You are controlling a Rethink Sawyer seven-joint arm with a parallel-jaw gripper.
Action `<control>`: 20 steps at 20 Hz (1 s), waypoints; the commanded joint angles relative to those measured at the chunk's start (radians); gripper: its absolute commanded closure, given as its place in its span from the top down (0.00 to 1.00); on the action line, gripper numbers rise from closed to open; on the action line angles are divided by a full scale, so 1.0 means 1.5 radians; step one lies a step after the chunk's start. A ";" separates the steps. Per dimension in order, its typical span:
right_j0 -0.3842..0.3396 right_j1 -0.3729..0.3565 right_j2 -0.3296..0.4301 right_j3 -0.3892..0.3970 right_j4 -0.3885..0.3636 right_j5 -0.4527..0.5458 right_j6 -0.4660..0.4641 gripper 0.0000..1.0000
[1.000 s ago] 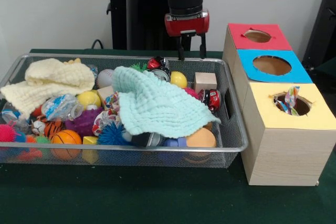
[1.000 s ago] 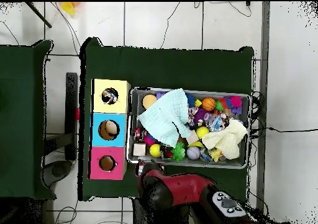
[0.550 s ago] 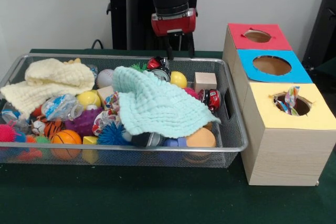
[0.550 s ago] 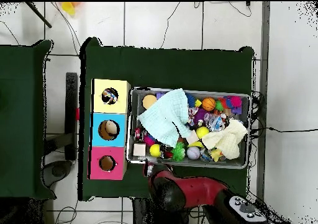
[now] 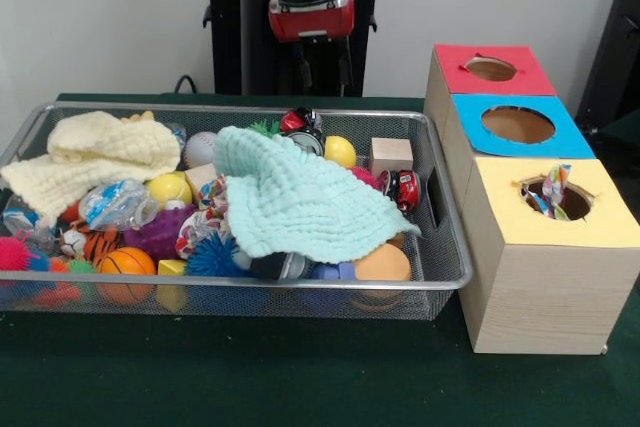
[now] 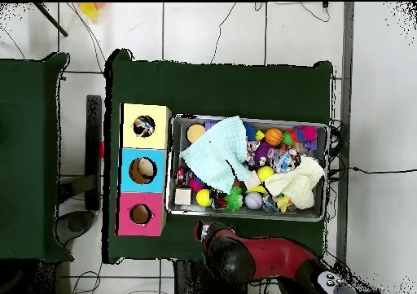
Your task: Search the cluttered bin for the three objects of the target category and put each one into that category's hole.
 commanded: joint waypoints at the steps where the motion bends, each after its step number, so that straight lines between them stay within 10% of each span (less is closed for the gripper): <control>1: 0.010 -0.090 0.092 -0.016 0.052 0.096 0.017 1.00; 20: 0.035 0.013 0.007 -0.153 -0.013 0.088 -0.007 1.00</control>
